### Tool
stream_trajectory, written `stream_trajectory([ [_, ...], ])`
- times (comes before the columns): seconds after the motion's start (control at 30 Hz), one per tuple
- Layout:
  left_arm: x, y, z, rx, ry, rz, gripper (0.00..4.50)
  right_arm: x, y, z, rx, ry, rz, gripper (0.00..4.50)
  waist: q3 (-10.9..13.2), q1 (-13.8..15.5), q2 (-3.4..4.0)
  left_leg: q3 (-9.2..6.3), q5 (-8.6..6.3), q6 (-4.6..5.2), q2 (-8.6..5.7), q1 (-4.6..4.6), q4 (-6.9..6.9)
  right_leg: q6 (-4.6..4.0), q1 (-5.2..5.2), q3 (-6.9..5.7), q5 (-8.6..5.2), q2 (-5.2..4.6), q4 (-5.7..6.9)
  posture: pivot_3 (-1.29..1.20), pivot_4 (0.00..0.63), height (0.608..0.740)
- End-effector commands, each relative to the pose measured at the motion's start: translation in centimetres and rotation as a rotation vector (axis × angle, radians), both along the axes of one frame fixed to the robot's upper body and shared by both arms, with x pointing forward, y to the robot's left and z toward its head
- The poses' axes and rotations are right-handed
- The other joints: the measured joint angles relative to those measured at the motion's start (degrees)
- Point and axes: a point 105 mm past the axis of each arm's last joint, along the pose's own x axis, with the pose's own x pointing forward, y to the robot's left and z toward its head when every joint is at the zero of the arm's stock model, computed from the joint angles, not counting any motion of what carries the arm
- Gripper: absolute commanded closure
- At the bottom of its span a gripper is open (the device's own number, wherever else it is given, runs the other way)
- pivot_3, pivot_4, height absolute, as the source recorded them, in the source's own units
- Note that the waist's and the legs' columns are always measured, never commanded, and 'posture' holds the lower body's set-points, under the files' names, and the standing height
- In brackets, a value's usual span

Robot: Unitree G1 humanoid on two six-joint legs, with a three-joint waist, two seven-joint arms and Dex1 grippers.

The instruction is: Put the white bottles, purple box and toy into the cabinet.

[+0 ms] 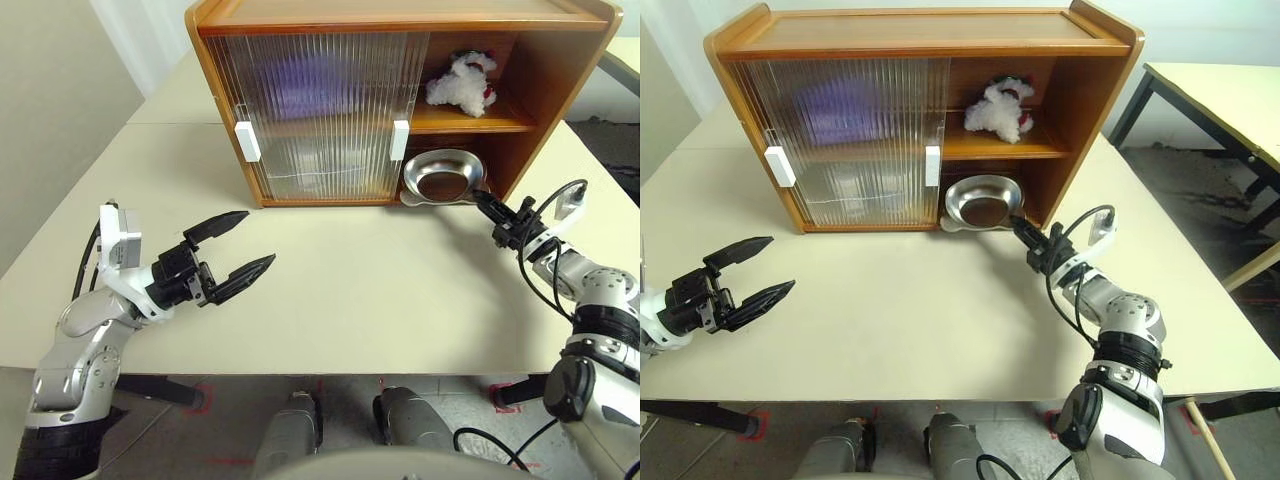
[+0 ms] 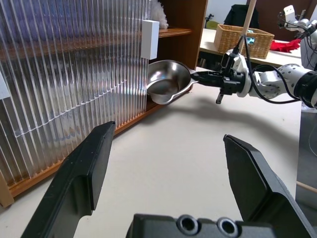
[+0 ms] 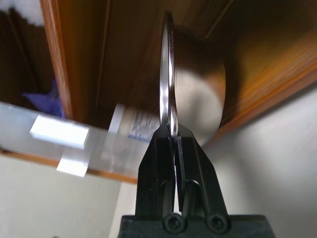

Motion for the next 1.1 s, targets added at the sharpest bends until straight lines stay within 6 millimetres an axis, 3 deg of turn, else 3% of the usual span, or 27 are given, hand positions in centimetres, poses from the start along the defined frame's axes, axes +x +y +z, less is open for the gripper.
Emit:
stream_trajectory([
  [0.03, -0.2, 0.2, 0.0, 0.014, 0.006, 0.005, 0.0, 0.3, 0.2, -1.5, -0.025, 0.056, -0.027, 4.48, 0.0, 0.01, 0.0, 0.0, 0.0, 0.0, 0.0, 0.0, 0.0, 0.0, 0.0, 0.0, 0.0, 0.0, 0.0, -0.14, 0.088, 0.74],
  [0.3, -0.2, 0.2, 0.0, 0.017, 0.006, 0.004, 0.0, 1.4, 2.0, -1.7, -0.055, 0.053, -0.048, 4.48, 0.0, -0.06, 0.0, 0.0, -0.01, -0.02, 0.02, 0.04, -0.01, -0.07, 0.0, -0.01, 0.04, 0.0, 0.0, -0.14, 0.089, 0.74],
  [0.5, -0.3, 0.2, -0.2, 0.016, 0.01, 0.006, 0.0, 1.9, 1.8, -2.3, -0.13, 0.061, -0.128, 4.48, -0.01, 0.14, 0.0, -0.02, -0.03, -0.04, 0.03, 0.05, -0.01, -0.11, 0.0, -0.02, 0.06, 0.0, 0.0, -0.13, 0.089, 0.74],
  [1.1, -0.2, -0.1, -0.2, 0.015, 0.009, 0.001, 0.0, 4.1, 4.1, -1.3, -0.186, 0.011, -0.169, 4.48, -0.01, 0.06, 0.0, -0.02, -0.15, -0.25, 0.04, 0.03, -0.05, -0.25, -0.11, -0.01, 0.13, 0.0, 0.0, -0.14, 0.089, 0.74],
])
